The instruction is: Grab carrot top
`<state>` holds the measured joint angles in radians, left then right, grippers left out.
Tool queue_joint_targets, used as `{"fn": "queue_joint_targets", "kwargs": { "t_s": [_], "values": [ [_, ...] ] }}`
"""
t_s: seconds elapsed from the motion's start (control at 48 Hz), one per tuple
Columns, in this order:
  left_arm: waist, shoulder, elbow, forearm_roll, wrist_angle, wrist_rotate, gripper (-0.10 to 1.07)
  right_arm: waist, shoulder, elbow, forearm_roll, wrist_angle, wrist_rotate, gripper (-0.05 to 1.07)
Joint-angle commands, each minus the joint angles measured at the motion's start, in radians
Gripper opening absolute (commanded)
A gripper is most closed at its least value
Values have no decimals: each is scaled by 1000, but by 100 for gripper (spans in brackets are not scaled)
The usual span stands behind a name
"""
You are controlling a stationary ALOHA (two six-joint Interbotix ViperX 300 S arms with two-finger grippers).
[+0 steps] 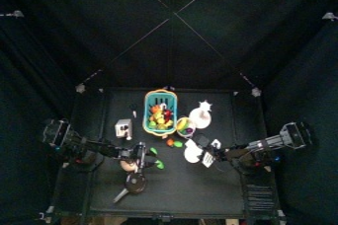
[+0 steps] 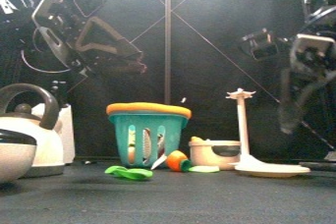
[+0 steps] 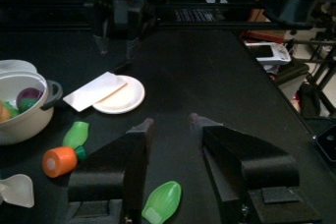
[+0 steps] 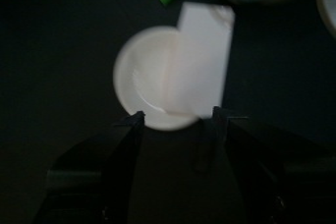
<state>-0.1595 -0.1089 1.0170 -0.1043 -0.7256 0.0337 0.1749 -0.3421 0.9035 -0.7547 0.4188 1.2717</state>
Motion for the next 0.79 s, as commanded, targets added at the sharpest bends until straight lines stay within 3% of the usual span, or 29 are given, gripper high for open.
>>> {"fn": "queue_joint_targets", "kwargs": {
  "t_s": [0.0,0.375,0.542,0.771],
  "values": [
    [5,-37,0,-11,-18,0,77,-3,55,-95,-81,-34,0,90],
    [0,-173,107,-35,-74,-3,77,-98,413,-354,-195,17,-8,90],
    [-2,-213,141,-66,-75,-3,77,-130,477,-428,-192,127,-18,90],
    [-3,-221,158,-87,-75,-3,77,-164,526,-460,-167,130,-15,90]
  ]
}}
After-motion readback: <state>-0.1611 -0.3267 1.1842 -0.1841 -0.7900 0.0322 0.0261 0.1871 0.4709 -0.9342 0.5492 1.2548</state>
